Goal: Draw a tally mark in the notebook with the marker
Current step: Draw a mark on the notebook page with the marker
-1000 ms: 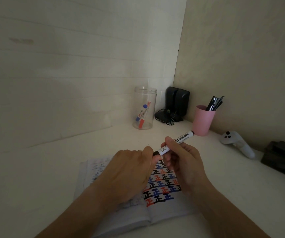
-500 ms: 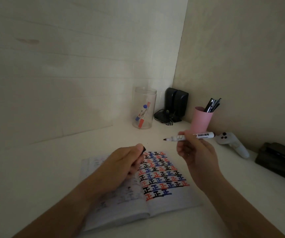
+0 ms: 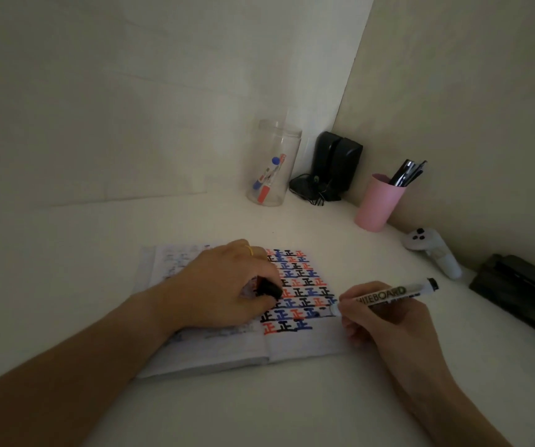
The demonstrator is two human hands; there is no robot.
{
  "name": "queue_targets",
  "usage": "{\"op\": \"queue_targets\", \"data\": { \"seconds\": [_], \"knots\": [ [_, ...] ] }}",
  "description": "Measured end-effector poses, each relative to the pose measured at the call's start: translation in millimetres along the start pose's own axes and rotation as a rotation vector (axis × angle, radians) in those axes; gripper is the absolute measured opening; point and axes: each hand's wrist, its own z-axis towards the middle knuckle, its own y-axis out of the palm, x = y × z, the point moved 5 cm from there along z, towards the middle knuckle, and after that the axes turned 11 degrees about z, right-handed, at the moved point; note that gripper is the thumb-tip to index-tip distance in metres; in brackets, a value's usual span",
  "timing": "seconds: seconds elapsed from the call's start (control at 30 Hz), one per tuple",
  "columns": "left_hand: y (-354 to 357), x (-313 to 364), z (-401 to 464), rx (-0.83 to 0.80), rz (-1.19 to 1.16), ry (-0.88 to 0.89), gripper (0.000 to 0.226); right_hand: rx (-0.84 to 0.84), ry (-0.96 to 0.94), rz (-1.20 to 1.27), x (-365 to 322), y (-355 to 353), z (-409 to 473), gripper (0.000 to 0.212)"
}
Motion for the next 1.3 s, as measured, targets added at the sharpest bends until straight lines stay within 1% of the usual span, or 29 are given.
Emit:
{"op": "queue_targets", "data": {
  "seconds": [0.2, 0.33, 0.47, 0.67, 0.93, 1.13, 1.3],
  "knots": [
    [1.8, 0.3, 0.5, -0.036, -0.028, -0.030, 0.021, 0.026, -0.034, -0.143, 0.0, -1.9, -0.8, 0.010],
    [2.0, 0.5, 0.4, -0.039, -0.024, -0.025, 0.021, -0.003, -0.011, -0.190, 0.2, -0.8, -0.2, 0.007],
    [2.2, 0.7, 0.2, -0.049, -0.031, -0.026, 0.028, -0.018, 0.004, -0.224, 2.5, 0.1, -0.5, 0.005],
    [1.8, 0.8, -0.4, -0.060, -0.034, -0.030, 0.027, 0.080, 0.022, -0.241, 6.4, -6.6, 2.2, 0.003],
    [1.1, 1.2, -0.3, -0.064, -0.023, -0.033, 0.028, 0.029, 0.024, -0.245, 4.3, -3.4, 0.5, 0.006],
    [2.7, 0.2, -0.1, -0.084, -0.022, -0.034, 0.025, 0.039, 0.021, -0.214, 3.5, -5.2, 0.7, 0.009],
    [2.8, 0.4, 0.0, -0.081, -0.026, -0.031, 0.024, 0.057, 0.024, -0.238, 7.5, -5.7, 3.3, 0.008]
  ]
}}
